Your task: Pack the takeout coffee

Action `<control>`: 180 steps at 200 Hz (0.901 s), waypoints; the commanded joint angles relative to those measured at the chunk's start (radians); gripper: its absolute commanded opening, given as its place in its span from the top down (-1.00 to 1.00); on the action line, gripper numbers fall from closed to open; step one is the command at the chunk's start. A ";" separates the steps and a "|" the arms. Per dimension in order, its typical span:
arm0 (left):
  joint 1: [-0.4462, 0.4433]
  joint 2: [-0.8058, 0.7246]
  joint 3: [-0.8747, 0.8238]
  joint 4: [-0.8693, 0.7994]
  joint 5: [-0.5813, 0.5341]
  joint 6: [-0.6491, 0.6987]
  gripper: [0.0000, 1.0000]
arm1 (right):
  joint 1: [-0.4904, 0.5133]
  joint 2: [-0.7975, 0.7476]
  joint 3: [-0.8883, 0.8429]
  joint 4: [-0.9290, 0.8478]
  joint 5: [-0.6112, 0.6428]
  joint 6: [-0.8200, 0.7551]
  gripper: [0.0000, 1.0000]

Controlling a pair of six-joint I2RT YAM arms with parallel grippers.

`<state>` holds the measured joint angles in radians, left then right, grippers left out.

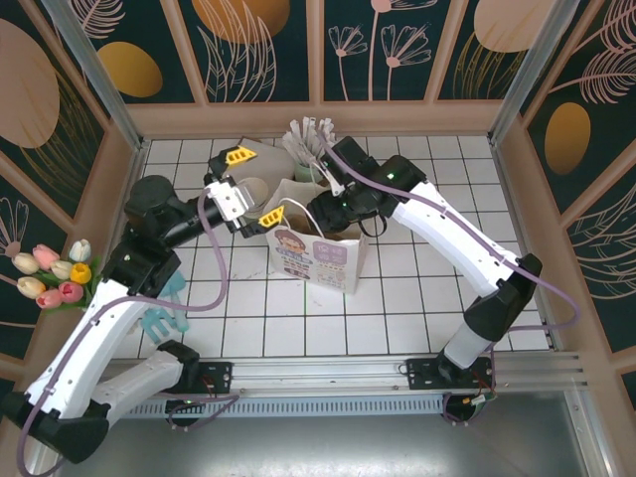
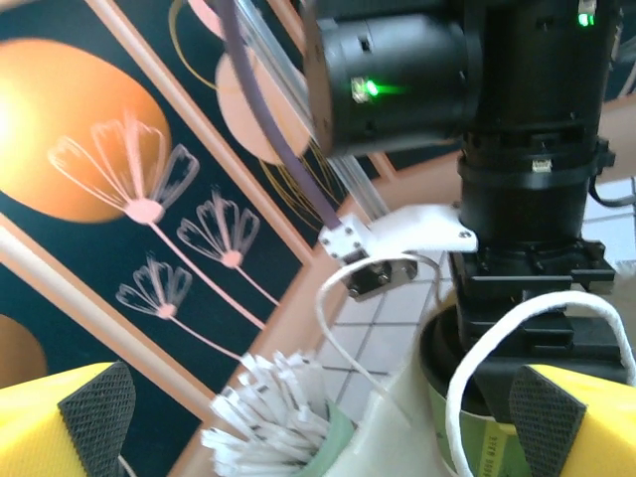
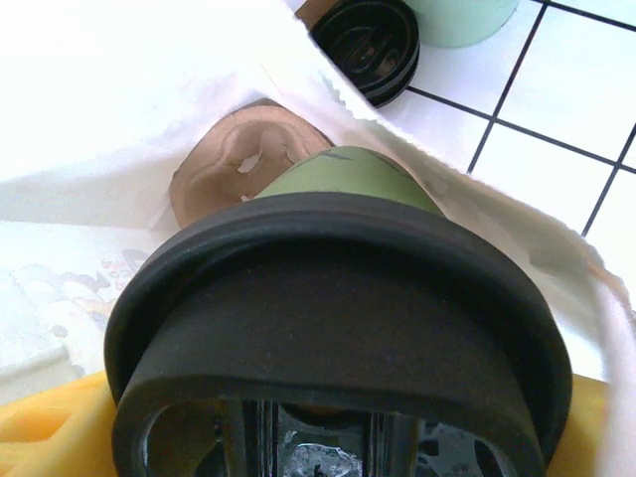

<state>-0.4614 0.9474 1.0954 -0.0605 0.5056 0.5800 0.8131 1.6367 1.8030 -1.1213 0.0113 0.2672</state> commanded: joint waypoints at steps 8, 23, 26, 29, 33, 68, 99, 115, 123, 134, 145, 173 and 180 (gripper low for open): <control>0.014 0.177 0.085 0.119 -0.216 -0.087 -0.97 | -0.005 -0.036 -0.025 0.038 0.011 -0.020 -0.25; 0.013 0.301 0.200 0.024 -0.207 -0.064 -0.96 | -0.005 -0.036 -0.030 0.041 0.012 -0.028 -0.25; 0.014 0.321 0.221 0.002 -0.190 -0.057 -0.94 | -0.005 -0.037 -0.031 0.041 0.012 -0.029 -0.25; 0.014 0.335 0.236 -0.017 -0.172 -0.044 -0.92 | -0.005 -0.037 -0.031 0.042 0.013 -0.031 -0.25; 0.014 0.360 0.254 -0.041 -0.143 -0.029 -0.90 | -0.005 -0.036 -0.033 0.043 0.013 -0.032 -0.25; 0.014 0.473 0.370 -0.234 0.183 0.100 -0.69 | -0.005 -0.033 -0.034 0.047 0.020 -0.033 -0.25; 0.013 0.488 0.351 -0.224 0.342 0.149 -0.62 | -0.005 -0.033 -0.029 0.046 0.015 -0.030 -0.25; 0.013 0.513 0.354 -0.183 0.346 0.135 -0.53 | -0.005 -0.033 -0.026 0.045 0.013 -0.032 -0.25; 0.014 0.532 0.373 -0.191 0.359 0.134 -0.45 | -0.004 -0.033 -0.025 0.042 0.011 -0.032 -0.25; 0.014 0.562 0.404 -0.207 0.389 0.133 -0.19 | -0.005 -0.033 -0.024 0.042 0.013 -0.031 -0.25; 0.014 0.583 0.416 -0.190 0.389 0.109 0.19 | -0.005 -0.032 -0.022 0.043 0.019 -0.033 -0.25; 0.013 0.561 0.353 -0.112 0.356 0.081 0.71 | -0.006 -0.038 -0.008 0.050 0.035 -0.021 -0.25; 0.013 0.542 0.320 -0.084 0.343 0.065 0.77 | -0.009 -0.037 -0.002 0.046 0.043 -0.011 -0.24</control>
<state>-0.4496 1.5242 1.4708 -0.2337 0.8303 0.6773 0.8131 1.6279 1.7805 -1.0946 0.0120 0.2596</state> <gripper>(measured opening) 0.153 0.817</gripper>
